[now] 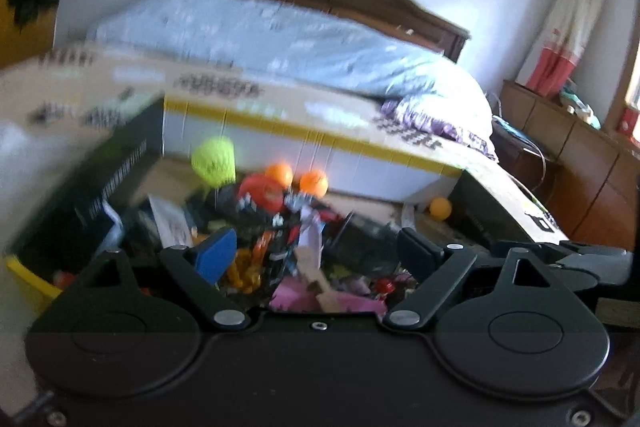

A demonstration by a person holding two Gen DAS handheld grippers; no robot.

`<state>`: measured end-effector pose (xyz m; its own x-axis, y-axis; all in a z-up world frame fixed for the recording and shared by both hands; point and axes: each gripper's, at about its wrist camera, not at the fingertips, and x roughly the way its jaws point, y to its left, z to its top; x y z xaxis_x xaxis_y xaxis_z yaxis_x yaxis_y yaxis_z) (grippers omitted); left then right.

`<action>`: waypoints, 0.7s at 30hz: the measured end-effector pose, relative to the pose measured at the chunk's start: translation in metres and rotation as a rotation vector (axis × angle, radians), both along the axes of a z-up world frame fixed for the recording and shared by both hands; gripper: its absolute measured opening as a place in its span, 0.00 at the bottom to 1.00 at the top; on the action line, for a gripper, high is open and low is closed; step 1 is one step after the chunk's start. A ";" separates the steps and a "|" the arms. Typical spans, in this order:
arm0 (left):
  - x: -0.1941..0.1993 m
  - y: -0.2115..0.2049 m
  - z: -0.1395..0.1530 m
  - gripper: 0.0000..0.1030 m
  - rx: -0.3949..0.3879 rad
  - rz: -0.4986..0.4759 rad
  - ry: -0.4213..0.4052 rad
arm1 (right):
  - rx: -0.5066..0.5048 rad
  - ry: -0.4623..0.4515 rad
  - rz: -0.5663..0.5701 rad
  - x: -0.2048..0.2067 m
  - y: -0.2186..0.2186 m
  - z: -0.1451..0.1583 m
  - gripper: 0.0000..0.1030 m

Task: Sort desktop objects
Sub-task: 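Withdraw both open tools from the yellow box back over the brick pile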

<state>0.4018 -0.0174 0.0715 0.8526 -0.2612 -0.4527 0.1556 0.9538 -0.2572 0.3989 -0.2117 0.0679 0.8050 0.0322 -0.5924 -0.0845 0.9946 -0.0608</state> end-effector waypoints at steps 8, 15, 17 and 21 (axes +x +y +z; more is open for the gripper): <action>-0.044 -0.028 0.036 0.95 0.192 -0.026 -0.118 | 0.019 0.031 0.002 -0.041 -0.014 0.014 1.00; -0.088 -0.028 0.029 0.97 0.214 -0.065 -0.005 | 0.034 0.036 0.026 -0.095 -0.013 0.016 1.00; -0.103 -0.024 0.026 0.97 0.228 -0.048 0.015 | 0.039 0.053 0.041 -0.111 -0.011 0.013 1.00; -0.131 -0.016 0.024 0.98 0.256 -0.013 0.052 | 0.047 0.077 0.036 -0.143 -0.005 0.011 1.00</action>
